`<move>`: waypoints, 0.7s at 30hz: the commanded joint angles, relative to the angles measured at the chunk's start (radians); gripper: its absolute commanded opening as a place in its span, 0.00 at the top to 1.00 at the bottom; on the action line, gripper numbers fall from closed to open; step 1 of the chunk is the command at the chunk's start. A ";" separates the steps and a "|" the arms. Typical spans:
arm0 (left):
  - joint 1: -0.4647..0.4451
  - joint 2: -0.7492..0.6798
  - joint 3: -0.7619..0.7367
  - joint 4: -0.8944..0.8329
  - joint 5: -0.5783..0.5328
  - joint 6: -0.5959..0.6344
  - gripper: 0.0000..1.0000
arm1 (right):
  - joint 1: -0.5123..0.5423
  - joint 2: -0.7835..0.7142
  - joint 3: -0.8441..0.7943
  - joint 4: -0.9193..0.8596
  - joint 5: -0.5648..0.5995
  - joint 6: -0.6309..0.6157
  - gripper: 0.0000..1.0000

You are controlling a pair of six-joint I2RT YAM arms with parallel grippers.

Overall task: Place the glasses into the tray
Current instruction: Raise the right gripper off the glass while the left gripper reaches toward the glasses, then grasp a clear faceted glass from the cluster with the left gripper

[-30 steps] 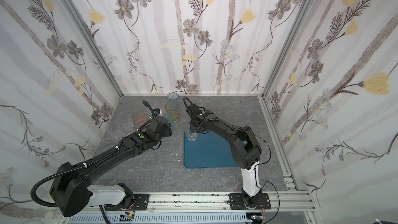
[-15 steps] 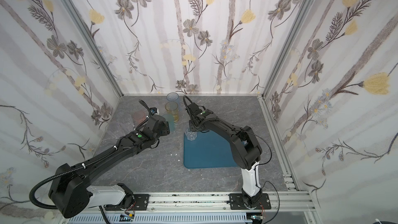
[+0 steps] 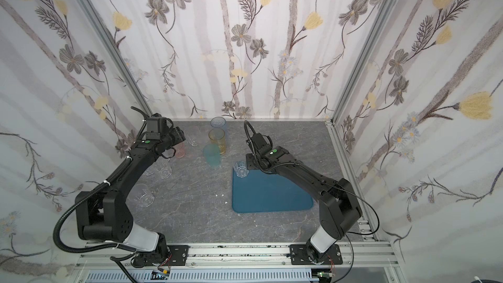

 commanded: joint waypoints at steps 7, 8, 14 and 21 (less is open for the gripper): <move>0.047 0.396 0.373 -0.043 0.128 0.143 0.40 | -0.009 -0.050 -0.081 0.065 0.019 0.031 0.46; 0.047 0.438 0.408 -0.068 0.136 0.159 0.41 | -0.010 -0.052 -0.084 0.065 0.018 0.031 0.45; 0.046 0.566 0.525 -0.143 0.069 0.233 0.44 | -0.010 -0.058 -0.107 0.089 0.010 0.051 0.46; 0.047 0.677 0.614 -0.189 0.036 0.269 0.52 | -0.010 -0.039 -0.102 0.096 0.001 0.053 0.45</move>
